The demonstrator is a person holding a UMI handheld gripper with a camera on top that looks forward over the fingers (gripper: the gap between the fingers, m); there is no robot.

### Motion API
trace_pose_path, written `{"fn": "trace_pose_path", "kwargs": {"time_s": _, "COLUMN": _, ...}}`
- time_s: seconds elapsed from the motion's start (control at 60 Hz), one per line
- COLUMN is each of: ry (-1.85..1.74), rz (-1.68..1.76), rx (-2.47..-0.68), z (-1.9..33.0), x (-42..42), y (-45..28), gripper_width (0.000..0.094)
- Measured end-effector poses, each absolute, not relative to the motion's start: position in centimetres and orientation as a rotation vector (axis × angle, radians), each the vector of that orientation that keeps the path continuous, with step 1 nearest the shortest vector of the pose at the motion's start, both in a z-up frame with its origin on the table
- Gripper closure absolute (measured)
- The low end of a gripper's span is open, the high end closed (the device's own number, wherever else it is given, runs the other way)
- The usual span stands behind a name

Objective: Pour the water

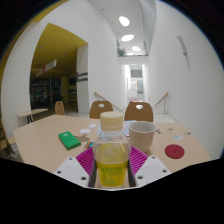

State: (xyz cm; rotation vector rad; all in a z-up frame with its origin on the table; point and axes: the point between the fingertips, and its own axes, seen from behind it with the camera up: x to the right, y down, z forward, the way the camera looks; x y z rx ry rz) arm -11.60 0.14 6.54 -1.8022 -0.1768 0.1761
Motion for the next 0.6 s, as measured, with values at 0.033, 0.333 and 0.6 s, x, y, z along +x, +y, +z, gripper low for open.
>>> {"fn": "trace_pose_path", "kwargs": {"time_s": 0.033, "ry": -0.177, "rz": 0.183, "rx": -1.796, "z": 6.4, "x": -11.8, "y": 0.2, "gripper_width": 0.0503}}
{"fn": "trace_pose_path", "kwargs": {"time_s": 0.333, "ry": 0.075, "rz": 0.579, "rx": -1.784, "z": 9.7, "x": -15.5, "y": 3.6, "gripper_width": 0.0623}}
{"fn": "trace_pose_path", "kwargs": {"time_s": 0.6, "ry": 0.828, "rz": 1.439, "rx": -1.487, "z": 17.1, "x": -16.1, "y": 10.5, "gripper_width": 0.0622}}
